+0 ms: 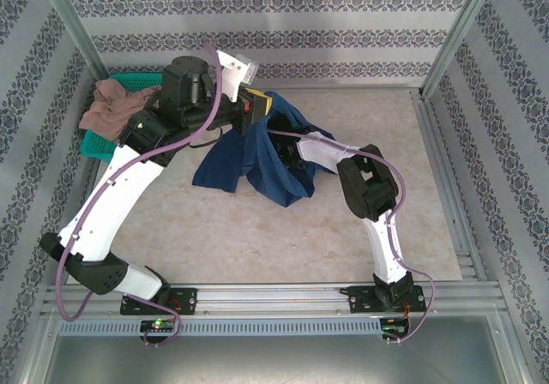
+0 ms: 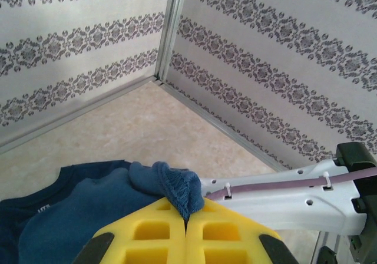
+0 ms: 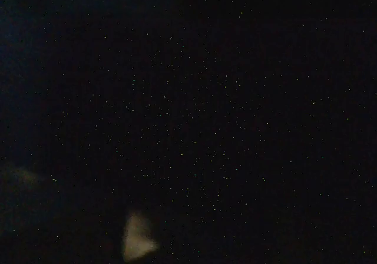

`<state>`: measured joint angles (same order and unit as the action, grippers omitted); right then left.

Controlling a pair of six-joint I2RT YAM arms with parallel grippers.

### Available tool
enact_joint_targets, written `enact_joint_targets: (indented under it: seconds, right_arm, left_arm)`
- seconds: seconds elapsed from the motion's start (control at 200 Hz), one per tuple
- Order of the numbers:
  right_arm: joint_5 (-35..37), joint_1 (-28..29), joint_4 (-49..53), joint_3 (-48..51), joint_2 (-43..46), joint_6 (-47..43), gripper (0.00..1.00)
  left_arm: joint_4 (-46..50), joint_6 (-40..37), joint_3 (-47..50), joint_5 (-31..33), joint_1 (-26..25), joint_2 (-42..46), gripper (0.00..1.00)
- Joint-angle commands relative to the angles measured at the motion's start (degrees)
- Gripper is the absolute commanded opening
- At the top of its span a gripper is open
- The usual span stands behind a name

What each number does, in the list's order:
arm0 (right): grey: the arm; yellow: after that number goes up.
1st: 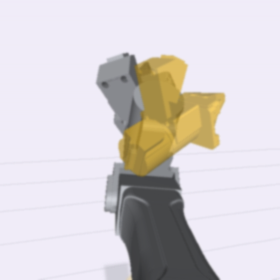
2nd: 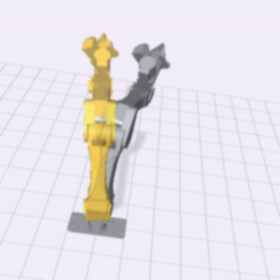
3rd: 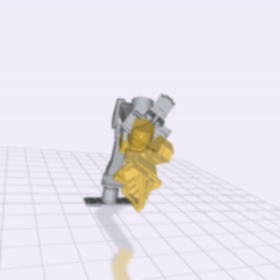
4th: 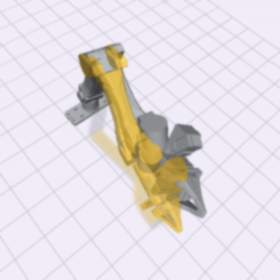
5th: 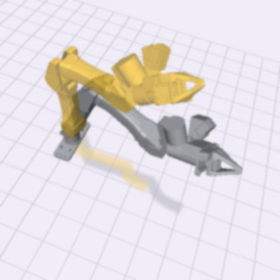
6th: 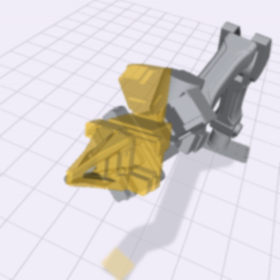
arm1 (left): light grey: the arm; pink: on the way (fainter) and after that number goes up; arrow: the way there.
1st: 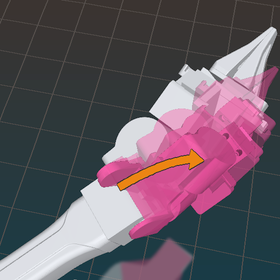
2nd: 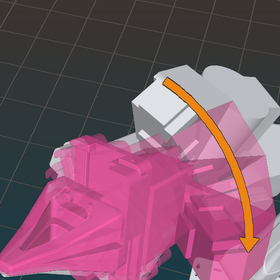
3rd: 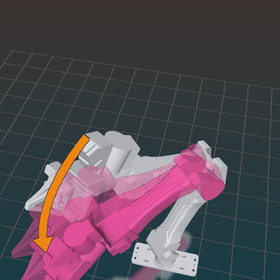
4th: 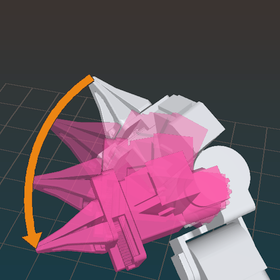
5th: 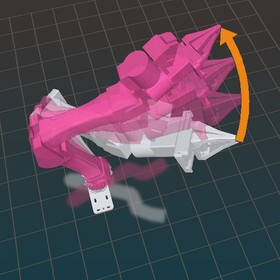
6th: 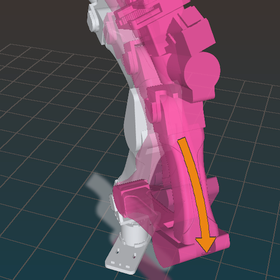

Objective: Fold the inside-out t-shirt

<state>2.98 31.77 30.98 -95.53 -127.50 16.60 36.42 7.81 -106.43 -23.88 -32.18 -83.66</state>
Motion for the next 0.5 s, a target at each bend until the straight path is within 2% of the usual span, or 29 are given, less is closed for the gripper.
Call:
enact_joint_targets:
  seconds: [0.0,0.135,0.295,0.495]
  right_arm:
    - [-4.54,0.97,6.94,-2.58,-5.41,-0.26,0.46]
    - [-3.84,1.44,6.58,-2.66,-5.53,-1.07,0.38]
    - [-4.65,0.42,1.09,2.64,-0.67,-3.02,0.0]
    - [-7.9,0.17,-8.66,16.65,14.55,-7.02,0.0]
  left_arm:
    - [-2.62,-1.02,1.05,1.09,-0.34,2.18,0.0]
    - [-2.02,-1.43,1.85,2.36,-0.38,3.48,0.0]
    - [-2.85,-0.77,7.2,9.17,0.03,6.15,0.0]
    - [-1.31,3.26,13.09,18.49,5.56,6.71,0.0]
